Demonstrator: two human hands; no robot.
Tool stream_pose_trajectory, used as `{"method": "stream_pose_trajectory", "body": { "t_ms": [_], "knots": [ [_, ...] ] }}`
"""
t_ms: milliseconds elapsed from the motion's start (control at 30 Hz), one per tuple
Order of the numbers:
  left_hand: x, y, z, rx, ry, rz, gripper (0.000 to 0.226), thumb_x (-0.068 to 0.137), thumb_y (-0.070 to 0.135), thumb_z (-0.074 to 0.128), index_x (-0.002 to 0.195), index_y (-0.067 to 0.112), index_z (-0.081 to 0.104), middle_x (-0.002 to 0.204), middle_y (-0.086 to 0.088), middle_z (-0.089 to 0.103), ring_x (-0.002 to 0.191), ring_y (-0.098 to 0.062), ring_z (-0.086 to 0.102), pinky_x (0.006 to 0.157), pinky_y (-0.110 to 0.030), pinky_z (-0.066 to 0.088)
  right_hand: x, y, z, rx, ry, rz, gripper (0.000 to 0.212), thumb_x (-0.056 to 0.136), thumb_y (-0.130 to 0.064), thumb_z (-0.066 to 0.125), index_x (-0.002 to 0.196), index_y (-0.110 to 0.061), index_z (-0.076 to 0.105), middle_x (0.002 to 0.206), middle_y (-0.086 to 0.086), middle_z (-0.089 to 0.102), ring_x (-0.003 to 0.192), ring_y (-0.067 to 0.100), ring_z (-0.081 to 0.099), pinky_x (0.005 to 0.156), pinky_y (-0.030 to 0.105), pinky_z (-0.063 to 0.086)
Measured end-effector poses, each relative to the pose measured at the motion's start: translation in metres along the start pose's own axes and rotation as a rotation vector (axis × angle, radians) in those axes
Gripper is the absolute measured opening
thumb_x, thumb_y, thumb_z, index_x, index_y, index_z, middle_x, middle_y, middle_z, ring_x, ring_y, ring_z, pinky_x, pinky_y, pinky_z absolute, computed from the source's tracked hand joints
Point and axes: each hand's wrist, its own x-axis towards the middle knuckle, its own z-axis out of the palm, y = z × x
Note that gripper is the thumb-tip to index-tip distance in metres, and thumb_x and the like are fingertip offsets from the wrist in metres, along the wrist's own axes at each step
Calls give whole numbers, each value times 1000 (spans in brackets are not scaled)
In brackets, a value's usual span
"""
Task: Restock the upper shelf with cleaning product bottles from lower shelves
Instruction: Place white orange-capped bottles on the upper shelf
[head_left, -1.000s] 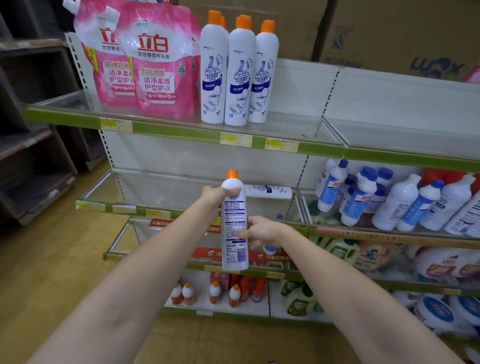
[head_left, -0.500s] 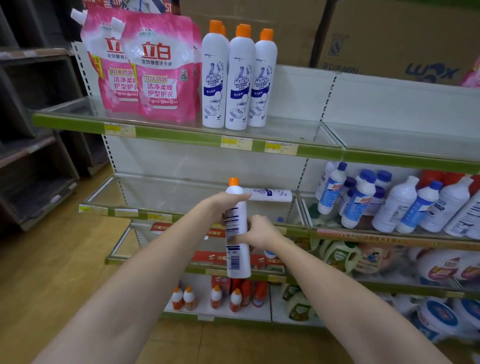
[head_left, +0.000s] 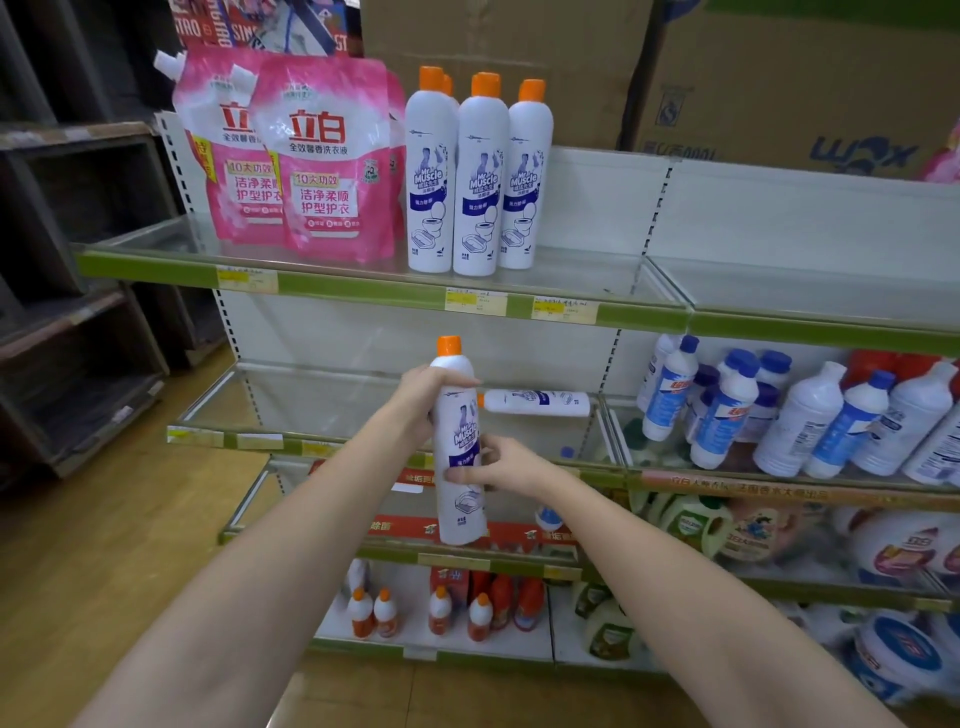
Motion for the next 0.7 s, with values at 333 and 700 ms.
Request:
{"method": "stream_pose_trajectory", "body": {
  "t_ms": [333, 700],
  "knots": [
    [0, 15, -6, -50, -6, 117, 59, 65, 28, 92, 111, 1, 67, 90, -17, 72, 74, -29, 70, 67, -35, 58, 11, -18, 7, 108, 69, -63, 49, 73, -41, 87, 113, -27, 62, 103, -7, 74, 93, 14, 72, 80, 42, 62],
    [1, 74, 17, 22, -35, 314, 36, 71, 21, 88, 99, 5, 72, 80, -10, 74, 66, -23, 70, 57, -27, 55, 15, -51, -26, 123, 299, -194, 51, 63, -50, 90, 104, -33, 65, 97, -14, 75, 89, 6, 71, 83, 39, 61]
  ]
}}
